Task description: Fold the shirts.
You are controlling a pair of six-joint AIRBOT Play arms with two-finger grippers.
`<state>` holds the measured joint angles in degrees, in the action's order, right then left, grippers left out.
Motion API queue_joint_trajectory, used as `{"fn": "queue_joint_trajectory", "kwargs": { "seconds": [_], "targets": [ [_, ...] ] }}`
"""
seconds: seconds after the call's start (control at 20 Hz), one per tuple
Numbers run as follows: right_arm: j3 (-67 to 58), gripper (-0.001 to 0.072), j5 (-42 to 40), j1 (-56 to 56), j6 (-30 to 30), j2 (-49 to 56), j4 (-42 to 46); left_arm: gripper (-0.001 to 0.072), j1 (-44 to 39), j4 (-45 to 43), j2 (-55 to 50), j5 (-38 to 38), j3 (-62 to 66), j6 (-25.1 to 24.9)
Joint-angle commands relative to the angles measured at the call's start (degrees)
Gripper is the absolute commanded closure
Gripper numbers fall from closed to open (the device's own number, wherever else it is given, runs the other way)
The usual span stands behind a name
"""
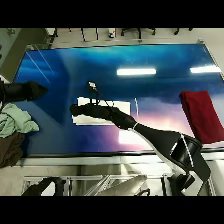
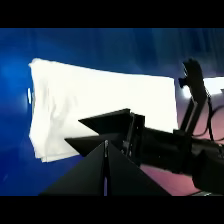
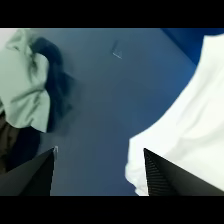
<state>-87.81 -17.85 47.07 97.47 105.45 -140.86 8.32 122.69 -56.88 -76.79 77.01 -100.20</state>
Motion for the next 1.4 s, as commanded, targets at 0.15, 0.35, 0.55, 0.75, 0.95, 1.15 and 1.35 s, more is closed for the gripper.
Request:
{"fn": "queue_joint_trajectory", "kwargs": {
  "seconds": [0.15, 0.35, 0.55, 0.75, 0.95, 1.15, 1.35],
  "targets": [
    [-0.35, 0.0111, -27.23, -19.74, -0.24, -7.67, 4.48, 0.0692, 0.55, 0.04, 10.95, 3.15, -10.58, -1.55],
    [0.68, 0.0106, -51.19, -37.18, -1.90, -10.69, 7.39, 0.0691, 0.55, 0.07, 15.80, 1.01, -11.04, -1.31],
    [12.02, 0.0014, -51.84, -40.76, -1.70, -9.62, 6.93, 0.0692, 0.55, 0.04, 20.28, 0.31, -11.04, -0.37],
    [14.97, 0.0002, -48.65, -39.52, 0.76, -4.55, 4.42, 0.0691, 0.52, 0.00, 22.01, 0.00, -11.04, -0.13],
    [14.97, 0.0002, -43.71, -37.05, 1.70, -1.29, 0.46, 0.0691, 0.52, 0.02, 21.59, -1.33, -11.04, -0.02],
    [14.95, 0.0006, -37.48, -33.33, 1.44, -0.72, -0.61, 0.0692, 0.52, 0.00, 21.53, -1.31, -11.04, -0.02],
    [13.68, 0.0692, -34.14, -31.74, 1.97, -0.79, -1.70, 0.0691, 0.52, 0.00, 21.53, -1.38, -11.04, -0.02]
  ]
}}
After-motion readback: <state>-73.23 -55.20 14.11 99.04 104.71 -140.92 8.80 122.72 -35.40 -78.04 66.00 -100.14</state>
